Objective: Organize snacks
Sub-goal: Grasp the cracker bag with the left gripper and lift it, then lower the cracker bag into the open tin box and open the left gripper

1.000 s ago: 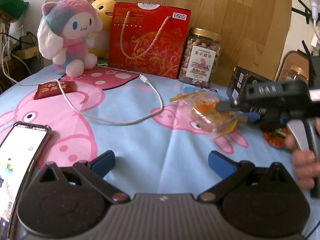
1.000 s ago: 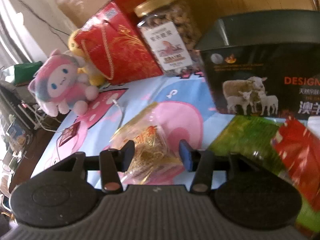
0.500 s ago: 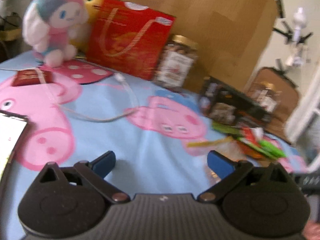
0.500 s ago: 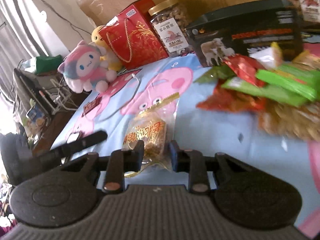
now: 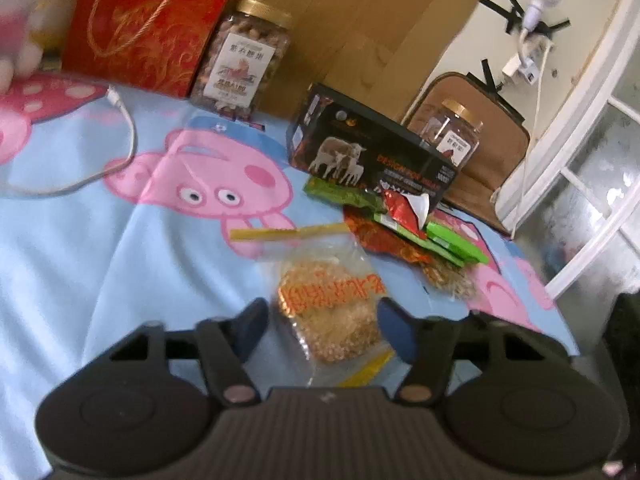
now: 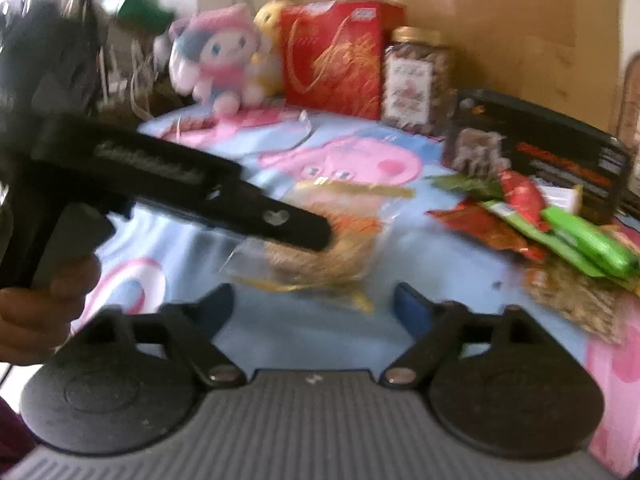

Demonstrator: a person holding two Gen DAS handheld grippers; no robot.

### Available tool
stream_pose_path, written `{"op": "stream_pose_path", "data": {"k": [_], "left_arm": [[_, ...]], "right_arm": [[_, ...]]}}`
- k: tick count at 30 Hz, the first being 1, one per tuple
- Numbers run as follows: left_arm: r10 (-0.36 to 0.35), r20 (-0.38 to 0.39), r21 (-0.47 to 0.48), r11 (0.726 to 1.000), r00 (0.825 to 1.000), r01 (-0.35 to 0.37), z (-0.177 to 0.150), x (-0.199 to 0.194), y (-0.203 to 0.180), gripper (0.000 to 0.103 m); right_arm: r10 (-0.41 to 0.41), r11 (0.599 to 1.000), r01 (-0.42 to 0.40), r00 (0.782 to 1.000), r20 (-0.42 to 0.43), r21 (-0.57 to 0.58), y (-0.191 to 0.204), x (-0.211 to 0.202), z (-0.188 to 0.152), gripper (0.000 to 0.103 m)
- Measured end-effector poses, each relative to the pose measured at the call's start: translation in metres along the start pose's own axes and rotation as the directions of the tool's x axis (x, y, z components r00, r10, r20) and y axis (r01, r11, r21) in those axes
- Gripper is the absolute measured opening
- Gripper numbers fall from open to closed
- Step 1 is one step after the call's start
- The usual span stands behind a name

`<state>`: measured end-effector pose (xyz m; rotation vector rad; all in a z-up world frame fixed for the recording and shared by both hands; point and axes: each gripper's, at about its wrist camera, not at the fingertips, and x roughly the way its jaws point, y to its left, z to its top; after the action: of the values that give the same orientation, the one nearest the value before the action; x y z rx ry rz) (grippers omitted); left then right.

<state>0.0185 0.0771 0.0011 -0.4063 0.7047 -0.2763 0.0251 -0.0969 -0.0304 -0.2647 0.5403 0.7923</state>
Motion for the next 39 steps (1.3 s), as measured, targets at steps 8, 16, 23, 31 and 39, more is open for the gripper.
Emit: {"op": "stream_pose_path", "data": {"k": [8, 16, 23, 31, 39], "left_arm": [[0.018, 0.089, 0.086, 0.996, 0.996, -0.026, 0.026, -0.021, -0.018, 0.055], [-0.012, 0.156, 0.168, 0.986, 0.988, -0.015, 0.068, -0.012, -0.047, 0.055], [-0.024, 0.19, 0.26, 0.965, 0.981, -0.027, 0.129, 0.026, -0.082, 0.055], [0.034, 0.145, 0.246, 0.967, 0.989, -0.069, 0.178, 0.11, -0.091, 0.055], [0.042, 0.175, 0.175, 0.982, 0.984, -0.073, 0.165, 0.086, -0.068, 0.055]], "right_arm": [[-0.055, 0.998, 0.053, 0.996, 0.064, 0.023, -0.002, -0.006, 0.009, 0.037], [-0.154, 0.988, 0.151, 0.973, 0.169, 0.032, -0.018, -0.013, 0.035, 0.038], [-0.247, 0.969, 0.241, 0.939, 0.24, 0.054, -0.06, -0.012, 0.071, 0.038], [-0.331, 0.924, 0.279, 0.926, 0.181, 0.262, -0.142, 0.025, 0.1, 0.04], [-0.339, 0.876, 0.228, 0.918, 0.205, 0.425, -0.163, -0.007, 0.076, 0.04]]}}
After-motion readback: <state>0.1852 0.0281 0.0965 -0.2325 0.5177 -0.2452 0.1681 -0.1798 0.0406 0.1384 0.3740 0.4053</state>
